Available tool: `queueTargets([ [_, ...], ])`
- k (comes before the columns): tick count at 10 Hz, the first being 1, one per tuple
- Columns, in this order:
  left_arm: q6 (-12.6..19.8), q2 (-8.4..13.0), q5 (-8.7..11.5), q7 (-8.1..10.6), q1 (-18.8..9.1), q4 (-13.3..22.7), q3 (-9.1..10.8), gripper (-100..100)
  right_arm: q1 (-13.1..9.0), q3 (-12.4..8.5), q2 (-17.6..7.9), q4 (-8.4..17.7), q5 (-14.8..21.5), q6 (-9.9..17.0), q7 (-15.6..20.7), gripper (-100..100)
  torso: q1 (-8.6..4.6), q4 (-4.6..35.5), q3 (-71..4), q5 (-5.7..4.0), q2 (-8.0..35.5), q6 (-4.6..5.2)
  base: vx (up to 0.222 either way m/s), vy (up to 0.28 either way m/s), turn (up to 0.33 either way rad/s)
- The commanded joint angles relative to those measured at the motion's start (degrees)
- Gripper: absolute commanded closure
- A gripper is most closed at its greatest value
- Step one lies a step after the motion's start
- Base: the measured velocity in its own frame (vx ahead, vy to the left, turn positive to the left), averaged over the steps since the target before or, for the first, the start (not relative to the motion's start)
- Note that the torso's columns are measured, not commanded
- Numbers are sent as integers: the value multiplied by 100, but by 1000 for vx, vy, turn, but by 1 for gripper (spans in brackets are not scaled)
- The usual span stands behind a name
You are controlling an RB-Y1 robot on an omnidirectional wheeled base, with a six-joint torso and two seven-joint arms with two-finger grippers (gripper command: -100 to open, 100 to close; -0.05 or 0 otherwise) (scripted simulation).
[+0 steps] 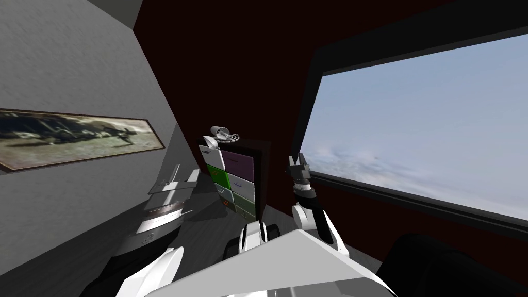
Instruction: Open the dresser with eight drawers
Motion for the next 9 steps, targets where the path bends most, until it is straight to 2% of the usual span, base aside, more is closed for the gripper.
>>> queueTargets([
  [1, -40, 235, -40, -29, -38, 234, -79, -100, 0, 0, 0, 0, 0, 0, 0, 0, -1, 5, -5, -1, 5, 0, -9, 6, -47],
  [5, -102, 409, -112, -85, -170, 745, -212, -100, 0, 0, 0, 0, 0, 0, 0, 0, -2, 7, -6, -1, 6, 0, -9, 6, -60],
  [9, -168, 454, -189, -143, -309, 1286, -352, -100, 0, 0, 0, 0, 0, 0, 0, 0, -2, 7, -6, -1, 5, 0, -8, 7, -63],
])
